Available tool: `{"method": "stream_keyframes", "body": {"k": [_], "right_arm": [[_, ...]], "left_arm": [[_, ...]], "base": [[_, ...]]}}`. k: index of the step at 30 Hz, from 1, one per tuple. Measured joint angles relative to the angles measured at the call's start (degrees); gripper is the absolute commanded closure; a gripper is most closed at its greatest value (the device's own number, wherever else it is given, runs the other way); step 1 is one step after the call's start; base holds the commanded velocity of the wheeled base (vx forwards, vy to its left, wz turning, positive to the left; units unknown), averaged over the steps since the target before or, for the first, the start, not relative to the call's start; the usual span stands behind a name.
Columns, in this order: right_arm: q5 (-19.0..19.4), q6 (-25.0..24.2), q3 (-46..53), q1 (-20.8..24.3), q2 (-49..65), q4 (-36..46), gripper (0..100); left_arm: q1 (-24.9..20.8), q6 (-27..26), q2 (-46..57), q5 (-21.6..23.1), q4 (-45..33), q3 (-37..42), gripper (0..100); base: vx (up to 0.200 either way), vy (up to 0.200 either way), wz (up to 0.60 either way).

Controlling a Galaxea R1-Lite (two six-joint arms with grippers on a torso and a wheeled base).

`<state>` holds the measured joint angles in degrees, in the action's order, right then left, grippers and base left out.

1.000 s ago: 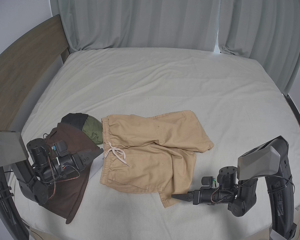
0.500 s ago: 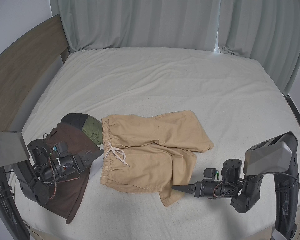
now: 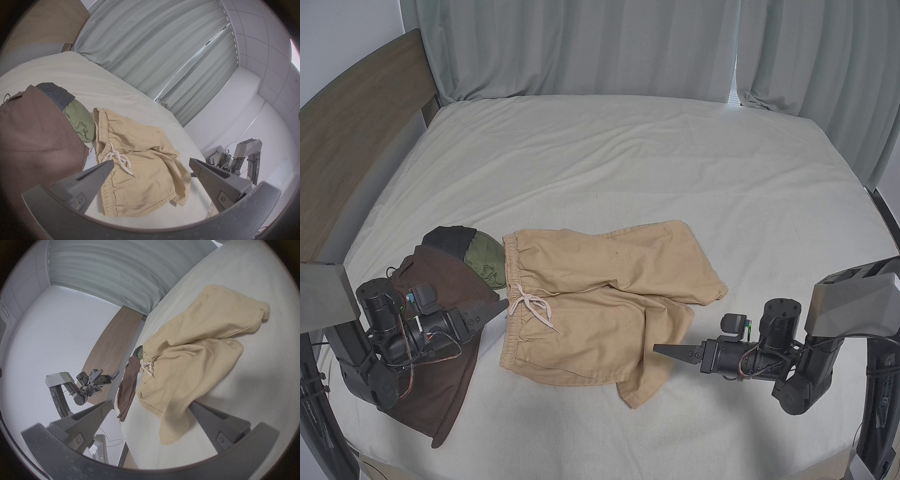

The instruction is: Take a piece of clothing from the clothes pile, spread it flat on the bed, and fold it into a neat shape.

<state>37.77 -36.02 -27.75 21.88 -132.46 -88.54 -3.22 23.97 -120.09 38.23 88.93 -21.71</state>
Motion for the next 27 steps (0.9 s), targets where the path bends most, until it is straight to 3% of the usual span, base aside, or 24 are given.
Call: {"method": "stream_keyframes", "body": {"k": [6, 14, 27], "right_arm": [[-0.71, -0.02, -1.39, 0.05, 0.24, 0.0, 0], [-5.58, -0.11, -4.47, -1.1, -3.69, 0.16, 0], [-5.97, 0.52, -1.91, -5.88, -5.66, 0.18, 0]], "left_arm": [[-0.05, -0.07, -0.02, 0.0, 0.0, 0.0, 0], [0.3, -0.07, 0.02, 0.0, 0.02, -0.15, 0], [0.22, -0.1, 0.29, 0.0, 0.05, -0.15, 0]], "base": [[0.0, 0.0, 0.0], [0.0, 0.0, 0.0], [0.0, 0.0, 0.0]]}}
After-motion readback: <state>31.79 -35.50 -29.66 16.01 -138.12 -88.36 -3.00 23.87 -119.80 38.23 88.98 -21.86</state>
